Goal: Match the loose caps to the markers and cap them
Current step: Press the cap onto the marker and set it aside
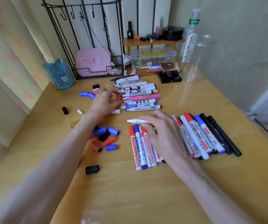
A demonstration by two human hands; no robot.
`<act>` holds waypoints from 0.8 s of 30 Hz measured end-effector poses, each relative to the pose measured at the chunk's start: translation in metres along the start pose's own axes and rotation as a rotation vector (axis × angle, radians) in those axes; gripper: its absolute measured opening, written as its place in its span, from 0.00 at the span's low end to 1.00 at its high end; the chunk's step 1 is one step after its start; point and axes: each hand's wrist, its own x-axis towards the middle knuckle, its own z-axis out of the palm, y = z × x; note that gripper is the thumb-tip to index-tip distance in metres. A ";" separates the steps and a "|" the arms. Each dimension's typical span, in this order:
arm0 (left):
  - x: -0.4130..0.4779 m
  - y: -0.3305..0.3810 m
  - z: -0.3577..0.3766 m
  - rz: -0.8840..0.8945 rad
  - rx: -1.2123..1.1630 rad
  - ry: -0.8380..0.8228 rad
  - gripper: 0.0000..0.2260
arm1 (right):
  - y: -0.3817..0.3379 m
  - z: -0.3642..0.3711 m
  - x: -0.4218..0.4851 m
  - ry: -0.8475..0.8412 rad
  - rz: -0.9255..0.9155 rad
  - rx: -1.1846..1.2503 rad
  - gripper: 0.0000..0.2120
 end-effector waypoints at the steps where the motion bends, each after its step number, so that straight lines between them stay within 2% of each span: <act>1: -0.001 -0.001 0.000 -0.004 -0.006 0.015 0.17 | 0.000 0.000 0.000 -0.002 0.001 -0.001 0.12; 7: -0.019 -0.003 -0.019 -0.097 -0.087 0.027 0.14 | 0.001 0.000 0.000 0.003 0.002 0.008 0.12; 10: -0.046 -0.006 -0.037 -0.033 -0.131 0.048 0.16 | 0.001 0.001 0.000 0.000 0.002 0.015 0.12; 15: -0.103 -0.012 -0.060 0.092 -0.279 0.082 0.14 | -0.004 0.004 -0.002 -0.011 -0.019 0.025 0.12; 24: -0.188 0.009 -0.063 0.088 -0.366 0.053 0.07 | -0.016 0.008 -0.008 -0.081 -0.105 0.088 0.11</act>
